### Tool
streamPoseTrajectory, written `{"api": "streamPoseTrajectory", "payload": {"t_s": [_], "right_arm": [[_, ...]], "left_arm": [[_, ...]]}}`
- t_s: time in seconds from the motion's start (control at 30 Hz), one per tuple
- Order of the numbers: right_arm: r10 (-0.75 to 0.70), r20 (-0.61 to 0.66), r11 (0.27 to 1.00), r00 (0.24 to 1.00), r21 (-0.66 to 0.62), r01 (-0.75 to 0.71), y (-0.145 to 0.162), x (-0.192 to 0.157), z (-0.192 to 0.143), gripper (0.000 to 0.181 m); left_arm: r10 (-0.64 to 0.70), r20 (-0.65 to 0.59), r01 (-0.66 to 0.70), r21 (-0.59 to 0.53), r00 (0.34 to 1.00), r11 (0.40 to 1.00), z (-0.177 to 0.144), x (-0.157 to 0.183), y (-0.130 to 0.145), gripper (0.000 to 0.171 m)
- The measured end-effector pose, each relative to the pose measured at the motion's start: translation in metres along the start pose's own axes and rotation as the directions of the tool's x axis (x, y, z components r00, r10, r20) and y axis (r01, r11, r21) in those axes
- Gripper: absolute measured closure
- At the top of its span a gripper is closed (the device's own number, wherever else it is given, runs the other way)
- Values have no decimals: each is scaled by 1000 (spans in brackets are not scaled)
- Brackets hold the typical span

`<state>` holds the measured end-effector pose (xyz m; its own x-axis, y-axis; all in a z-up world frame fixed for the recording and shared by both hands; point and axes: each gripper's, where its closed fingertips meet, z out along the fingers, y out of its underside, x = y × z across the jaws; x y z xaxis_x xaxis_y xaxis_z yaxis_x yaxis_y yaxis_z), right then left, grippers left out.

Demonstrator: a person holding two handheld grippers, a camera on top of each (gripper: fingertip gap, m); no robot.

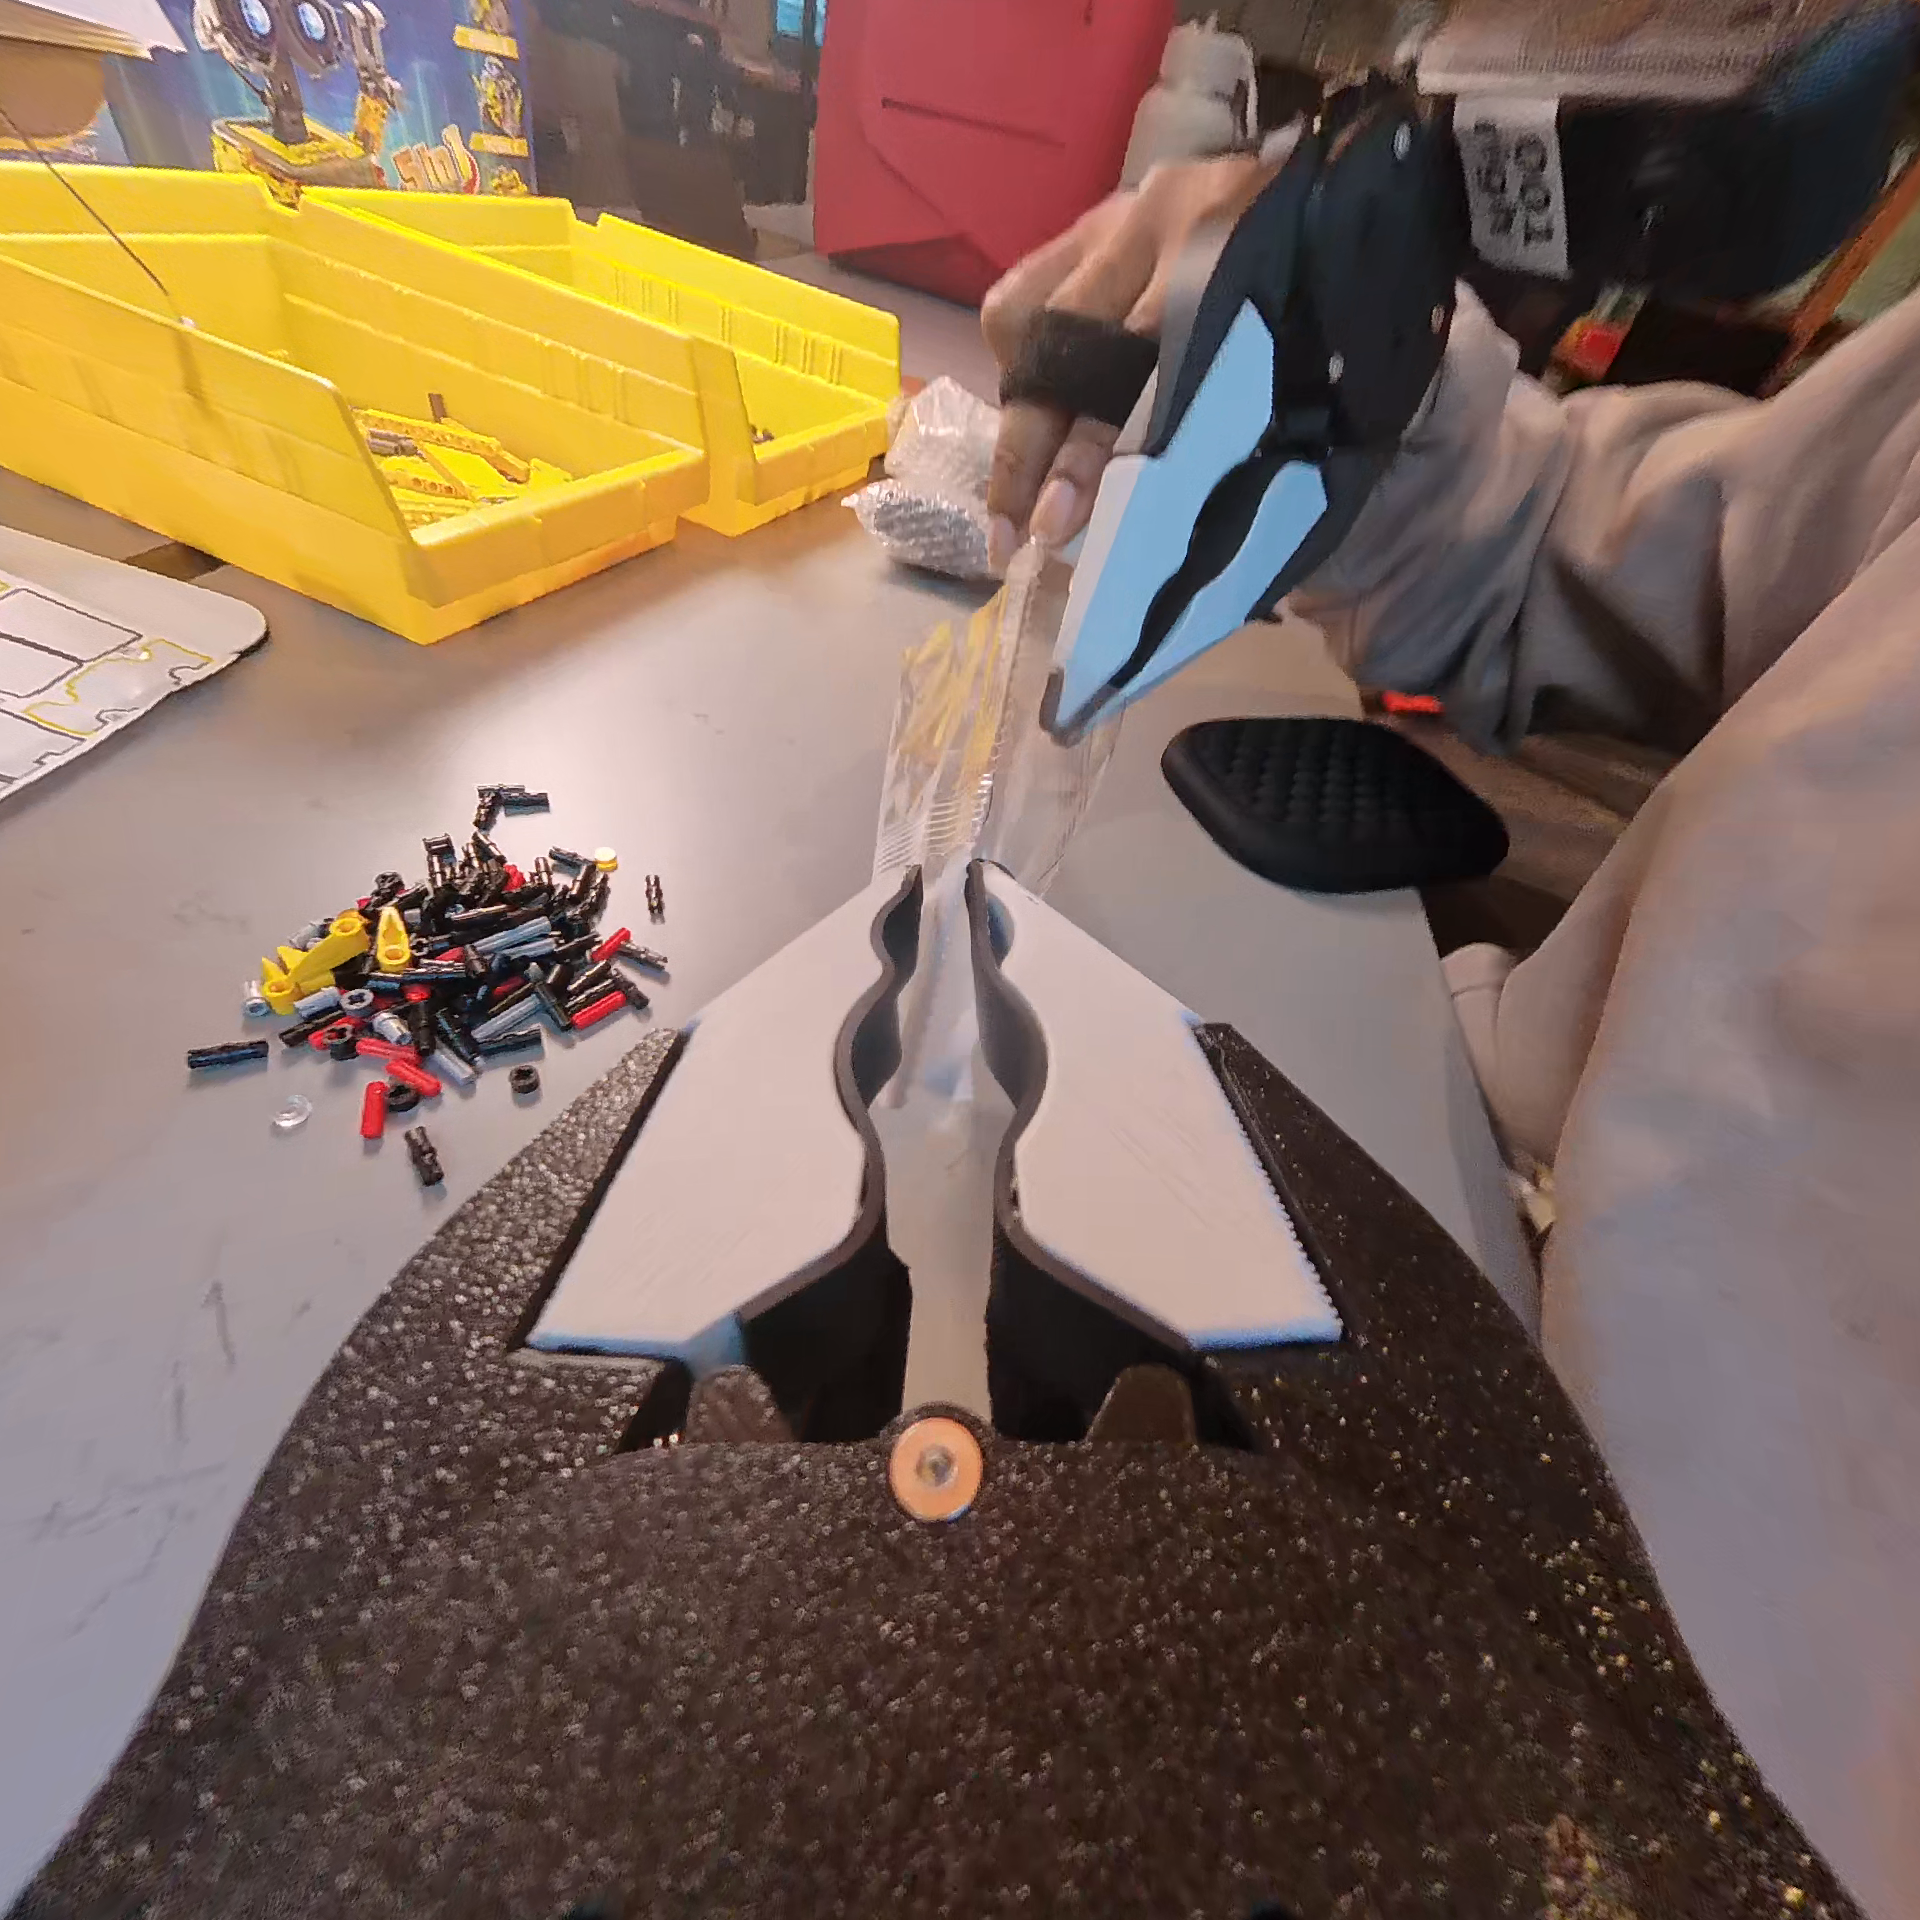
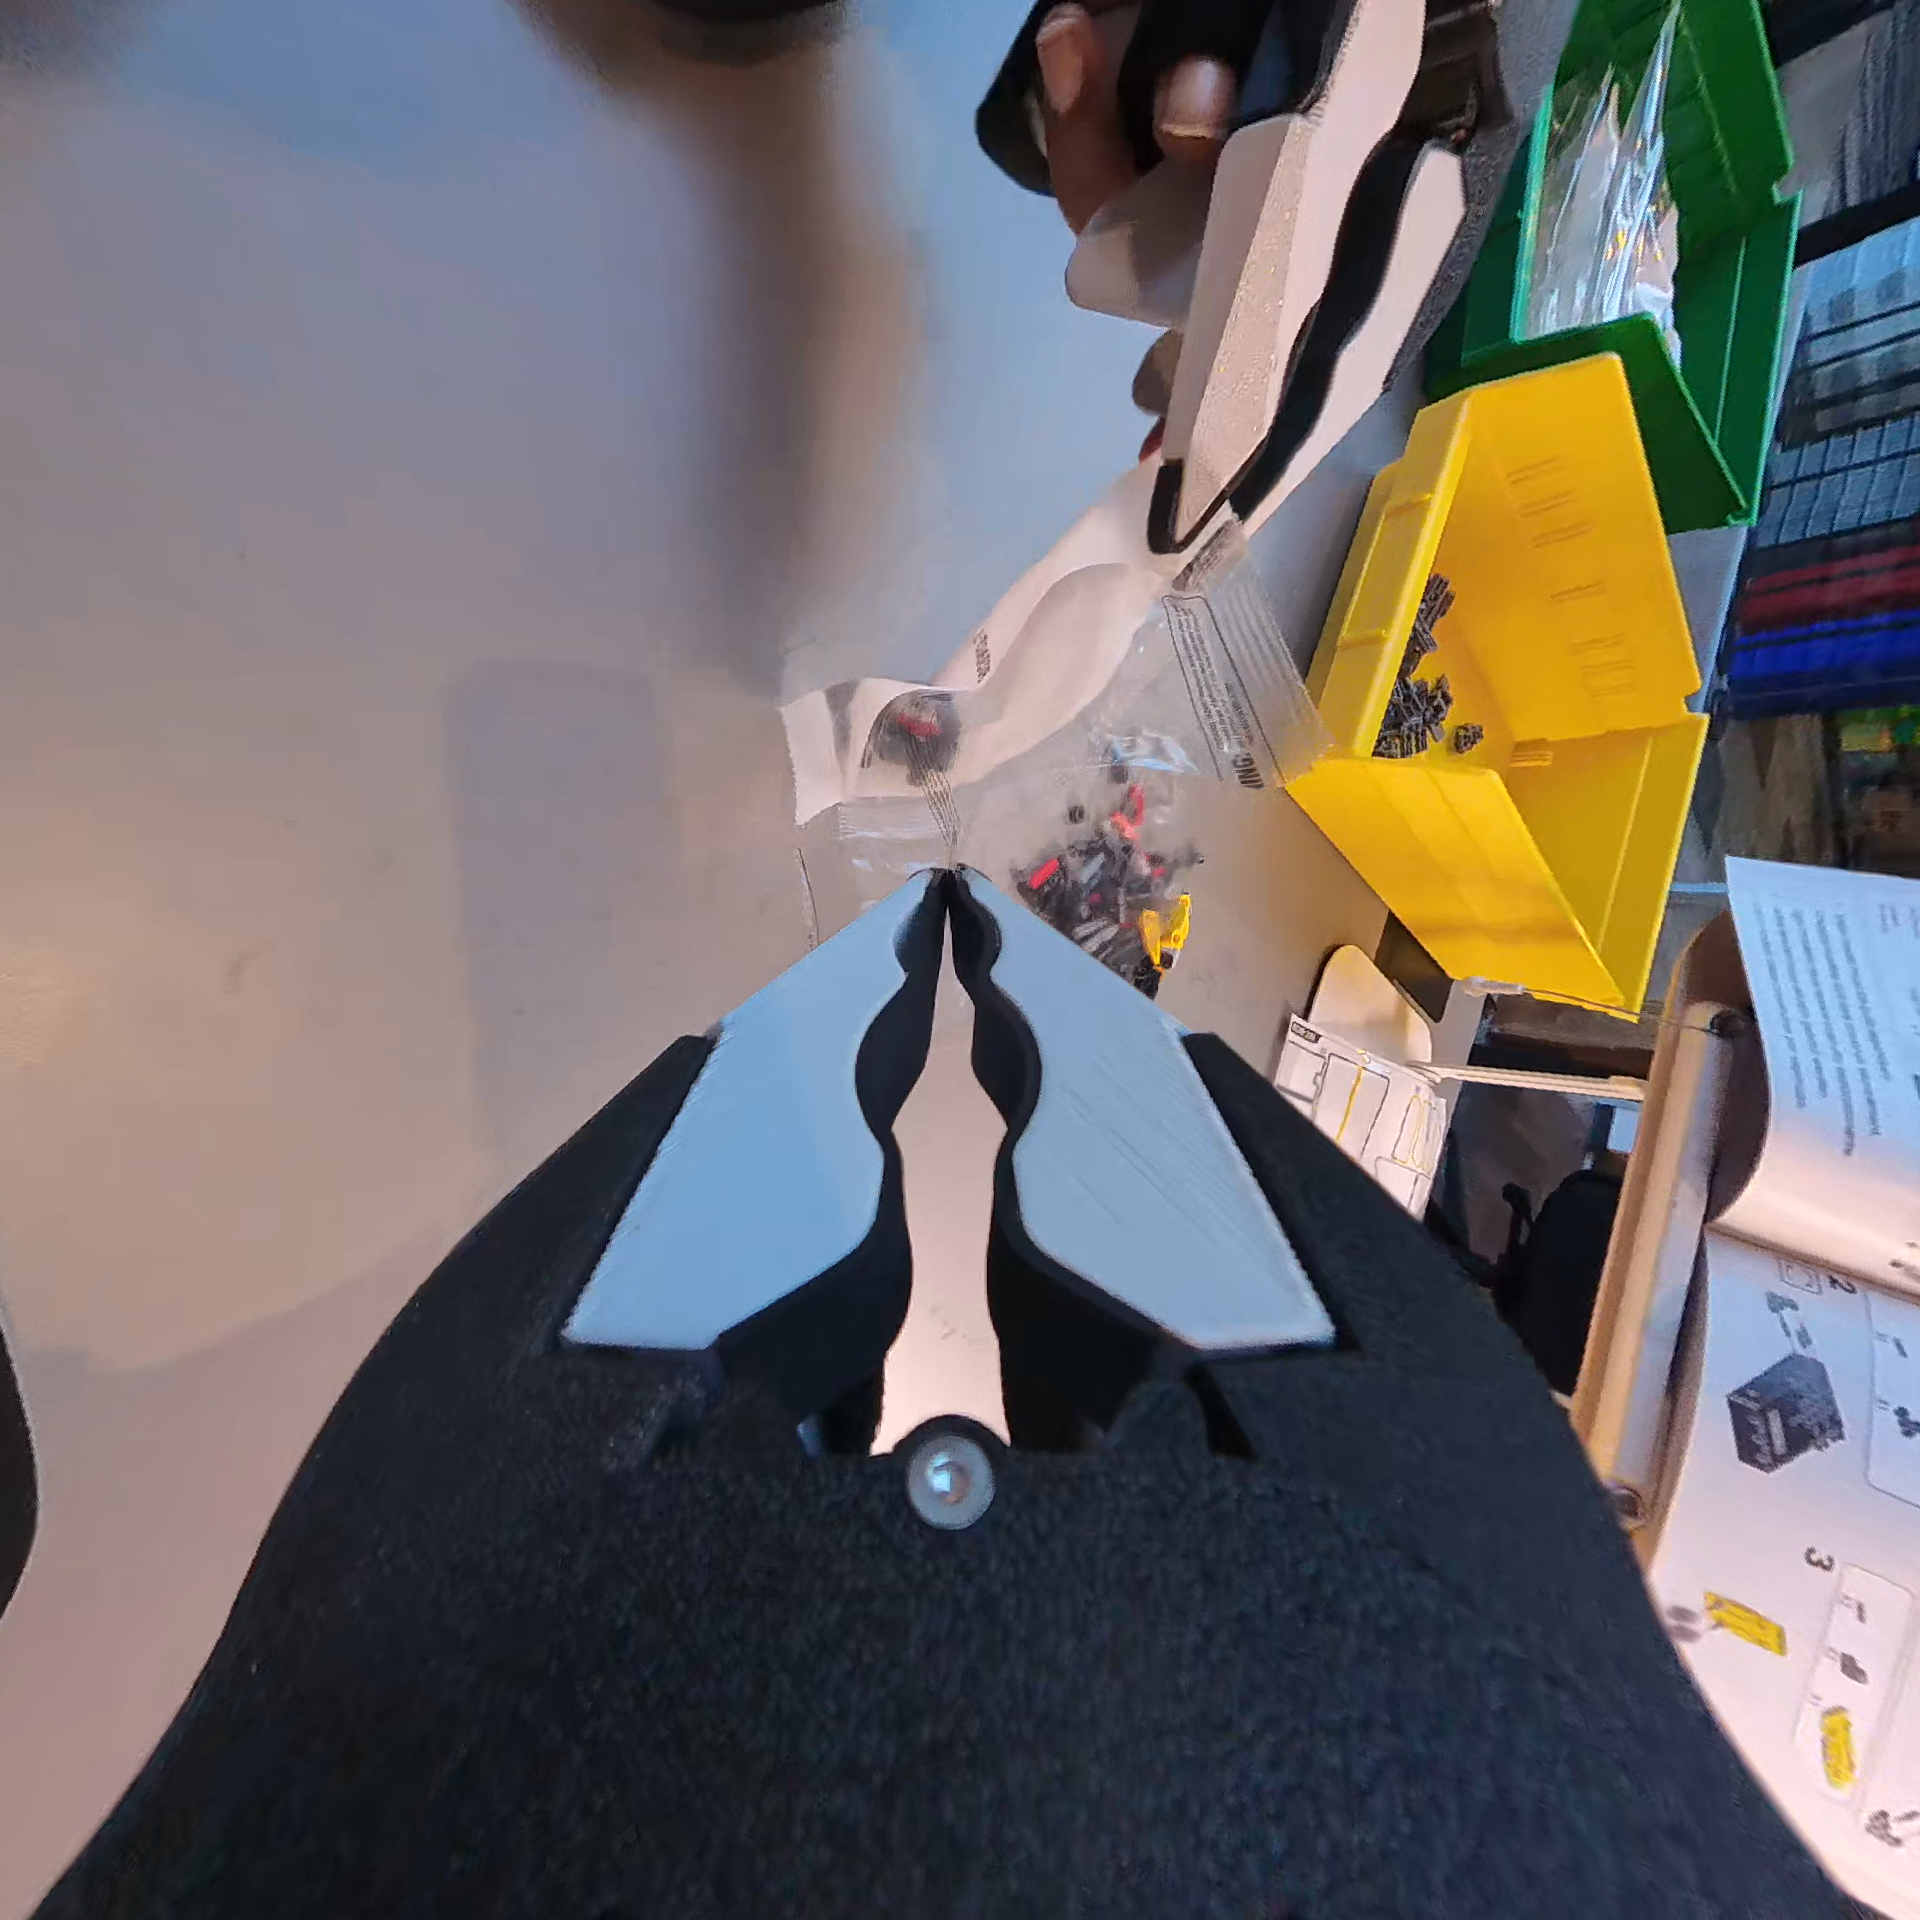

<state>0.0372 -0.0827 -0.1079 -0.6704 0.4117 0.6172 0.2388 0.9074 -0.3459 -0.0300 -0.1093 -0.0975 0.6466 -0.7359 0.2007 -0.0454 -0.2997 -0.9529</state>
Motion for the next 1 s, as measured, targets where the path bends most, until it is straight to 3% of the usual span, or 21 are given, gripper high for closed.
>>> {"api": "streamPoseTrajectory", "payload": {"t_s": [0.1, 0.27, 0.37, 0.47, 0.53, 0.6, 0.7, 0.77, 0.83, 0.87, 1.0], "right_arm": [[-46, 20, 999, 999, -23, 47, 0, 0, -2, 181], [-64, 26, 998, 998, -22, 65, -3, 6, -6, 181], [43, 21, 999, 999, 26, -43, -2, 10, -3, 172], [249, 62, 944, 967, 207, -257, -10, 15, -10, 154], [394, 109, 844, 912, 349, -407, -14, 26, -22, 140], [527, 126, 703, 840, 491, -515, -8, 48, -38, 137], [722, 72, 538, 688, 567, -624, 38, 81, -40, 137], [822, -12, 515, 569, 443, -734, 90, 82, -10, 141], [842, -126, 537, 524, 271, -798, 140, 70, 25, 141], [858, -150, 513, 491, 207, -833, 159, 65, 40, 143], [946, -77, 323, 315, 144, -935, 179, 61, 79, 146]], "left_arm": [[75, 2, -75, -70, 997, 995, -4, 5, 3, 171], [141, 50, -136, -90, 989, 987, -5, 3, 1, 171], [155, 82, -151, -48, 985, 987, -8, 0, -5, 171], [149, 119, -149, -8, 982, 989, -16, -6, -9, 171], [126, 120, -129, 13, 985, 992, -20, -9, -7, 171], [117, 125, -120, 16, 985, 993, -23, -11, -3, 171], [94, 142, -98, 18, 985, 995, -27, -13, 2, 171], [68, 170, -73, 25, 983, 997, -31, -15, 4, 171], [44, 193, -49, 25, 980, 998, -32, -18, 5, 171], [30, 195, -36, 26, 980, 999, -32, -18, 6, 171], [5, 198, -6, 9, 980, 1000, -26, -21, 12, 171]]}}
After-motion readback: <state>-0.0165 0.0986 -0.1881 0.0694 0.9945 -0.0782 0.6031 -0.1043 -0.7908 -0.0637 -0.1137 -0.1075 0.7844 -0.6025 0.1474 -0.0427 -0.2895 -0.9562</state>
